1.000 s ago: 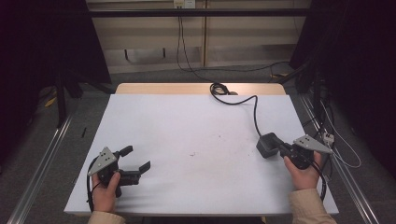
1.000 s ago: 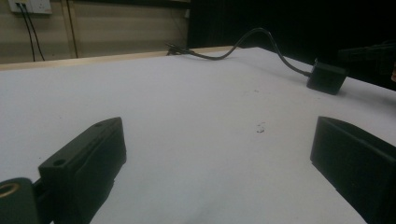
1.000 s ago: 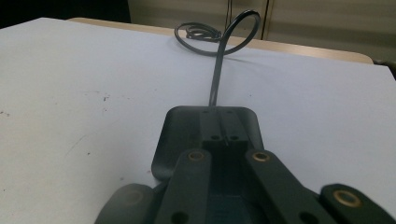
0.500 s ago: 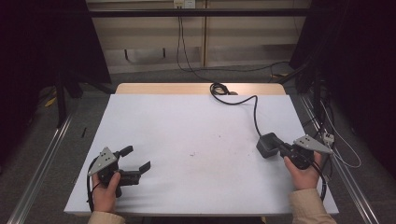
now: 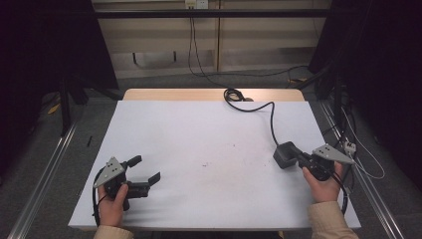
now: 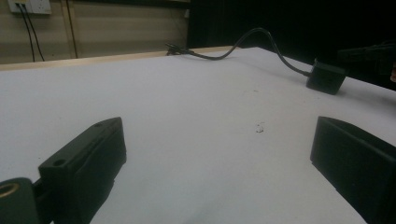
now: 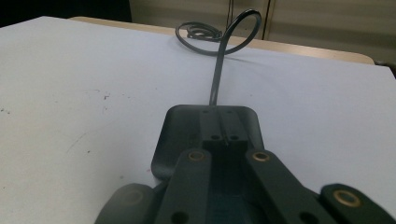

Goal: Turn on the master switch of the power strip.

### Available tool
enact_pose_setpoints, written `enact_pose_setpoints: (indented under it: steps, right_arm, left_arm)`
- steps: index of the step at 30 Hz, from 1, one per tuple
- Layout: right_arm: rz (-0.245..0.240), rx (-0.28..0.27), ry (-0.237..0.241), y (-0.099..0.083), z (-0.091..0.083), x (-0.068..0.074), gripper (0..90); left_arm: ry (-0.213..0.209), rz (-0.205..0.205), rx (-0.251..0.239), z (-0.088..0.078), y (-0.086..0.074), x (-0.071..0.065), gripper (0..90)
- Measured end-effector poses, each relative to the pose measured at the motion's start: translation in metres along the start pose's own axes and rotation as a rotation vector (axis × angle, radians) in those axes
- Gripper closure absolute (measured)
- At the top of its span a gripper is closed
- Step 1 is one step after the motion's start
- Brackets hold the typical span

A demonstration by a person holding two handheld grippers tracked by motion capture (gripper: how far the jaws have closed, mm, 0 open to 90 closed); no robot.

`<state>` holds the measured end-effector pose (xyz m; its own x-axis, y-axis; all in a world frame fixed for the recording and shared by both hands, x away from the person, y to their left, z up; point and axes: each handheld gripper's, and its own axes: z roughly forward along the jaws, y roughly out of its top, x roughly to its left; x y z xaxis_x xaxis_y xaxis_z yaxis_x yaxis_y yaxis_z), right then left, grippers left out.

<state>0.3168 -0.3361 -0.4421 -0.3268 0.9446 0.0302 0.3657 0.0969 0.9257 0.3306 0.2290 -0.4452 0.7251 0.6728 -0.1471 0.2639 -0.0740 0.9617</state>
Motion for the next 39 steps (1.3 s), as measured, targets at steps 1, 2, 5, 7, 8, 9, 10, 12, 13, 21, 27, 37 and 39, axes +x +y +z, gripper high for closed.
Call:
enact_pose_setpoints:
  steps: [1,2,5,7,8,9,10,12,13,21,27,37,39]
  right_arm:
    - [0.001,0.0,0.0,-0.0001,0.0,-0.0001,90.0]
    - [0.0,-0.001,0.0,-0.0001,0.0001,-0.0001,90.0]
    - [0.0,-0.002,0.001,-0.0003,0.0001,-0.0002,90.0]
    - [0.006,-0.003,0.006,-0.0005,0.0,-0.0007,90.0]
    - [0.007,-0.002,0.009,-0.0005,-0.0002,-0.001,90.0]
    - [0.007,-0.002,0.009,-0.0006,-0.0004,-0.0008,90.0]
    - [0.003,-0.003,0.007,-0.0006,-0.0004,-0.0006,90.0]
    - [-0.005,-0.001,0.003,-0.0004,-0.0004,0.0,90.0]
    - [-0.004,-0.001,0.003,-0.0004,-0.0003,0.0,90.0]
    - [0.004,-0.003,0.007,-0.0008,-0.0003,-0.0007,90.0]
    - [0.012,-0.005,0.013,-0.0012,-0.0003,-0.0015,90.0]
    - [-0.004,-0.003,0.005,-0.0009,-0.0002,-0.0002,90.0]
    - [-0.004,-0.004,0.006,-0.0011,-0.0002,-0.0005,90.0]
  left_arm:
    - [0.0,0.002,0.0,-0.0001,0.0001,0.0001,3.2]
    - [-0.001,0.001,-0.001,-0.0002,0.0001,0.0001,3.2]
    - [0.001,0.003,-0.001,-0.0005,0.0001,0.0002,3.2]
    - [0.001,0.002,-0.001,-0.0005,0.0001,0.0002,3.2]
    - [0.001,0.002,-0.001,-0.0005,0.0001,0.0002,3.2]
    - [0.0,0.002,-0.001,-0.0004,0.0001,0.0002,3.2]
    - [-0.001,0.003,-0.001,-0.0004,0.0002,0.0001,3.2]
    - [-0.002,0.002,0.0,-0.0003,0.0002,-0.0002,3.2]
    - [0.0,0.003,0.003,-0.0004,0.0003,-0.0002,3.2]
    - [-0.002,0.002,-0.001,-0.0002,0.0002,-0.0001,3.2]
    - [-0.004,0.0,0.0,0.0,0.0001,-0.0006,3.2]
    - [-0.002,-0.003,0.0,0.0,-0.0001,-0.0009,3.2]
    - [-0.004,-0.001,0.001,-0.0001,-0.0001,-0.0006,3.2]
